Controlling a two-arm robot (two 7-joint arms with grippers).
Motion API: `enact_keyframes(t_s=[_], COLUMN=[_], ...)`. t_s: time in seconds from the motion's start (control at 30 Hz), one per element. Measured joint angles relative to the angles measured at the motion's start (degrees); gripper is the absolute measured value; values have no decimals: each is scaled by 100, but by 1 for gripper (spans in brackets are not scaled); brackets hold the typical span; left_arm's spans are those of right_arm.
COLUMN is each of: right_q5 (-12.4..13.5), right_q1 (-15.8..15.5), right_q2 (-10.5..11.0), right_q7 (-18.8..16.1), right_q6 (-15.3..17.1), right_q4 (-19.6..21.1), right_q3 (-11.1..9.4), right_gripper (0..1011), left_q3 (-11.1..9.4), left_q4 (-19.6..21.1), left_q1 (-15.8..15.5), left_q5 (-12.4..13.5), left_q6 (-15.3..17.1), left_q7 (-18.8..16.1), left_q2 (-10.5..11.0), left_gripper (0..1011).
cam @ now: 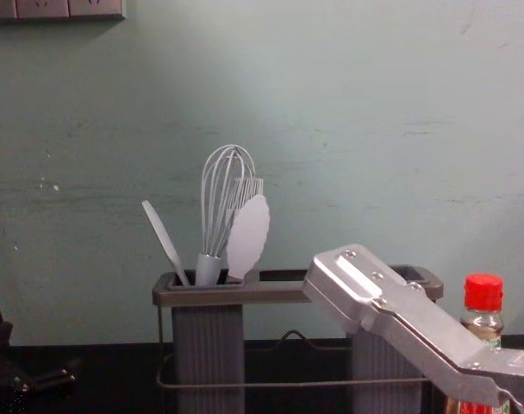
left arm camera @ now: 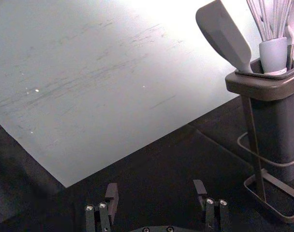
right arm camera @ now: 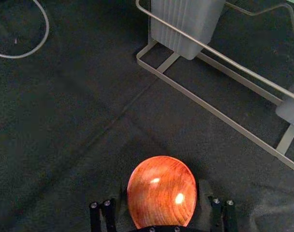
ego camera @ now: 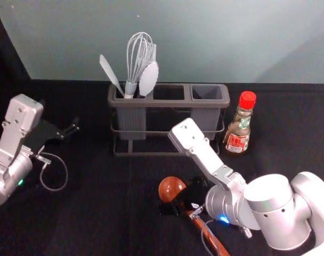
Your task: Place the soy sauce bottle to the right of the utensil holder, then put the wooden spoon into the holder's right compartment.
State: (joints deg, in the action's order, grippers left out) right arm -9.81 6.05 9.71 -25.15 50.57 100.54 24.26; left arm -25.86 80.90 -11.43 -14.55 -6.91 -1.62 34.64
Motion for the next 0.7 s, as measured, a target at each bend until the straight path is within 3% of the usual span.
enact_keyframes(t_s=[0.3, 0.53, 0.7], right_q5=[-95, -184, -231], right_q1=[-34, -51, -62], right_q2=[-45, -93, -109], right_q7=[-55, -108, -149], right_q6=[-42, -65, -74], right_q4=[-17, -26, -15], right_q3=[-50, -76, -96], right_gripper=[1000, 852, 838], left_q3=[0, 0, 0], left_q4=[0, 0, 0], left_q1=[0, 0, 0], left_q5=[0, 0, 0], left_q6=[0, 0, 0], left_q7=[0, 0, 0], left_q2=[0, 0, 0], left_gripper=[1011, 1011, 1011])
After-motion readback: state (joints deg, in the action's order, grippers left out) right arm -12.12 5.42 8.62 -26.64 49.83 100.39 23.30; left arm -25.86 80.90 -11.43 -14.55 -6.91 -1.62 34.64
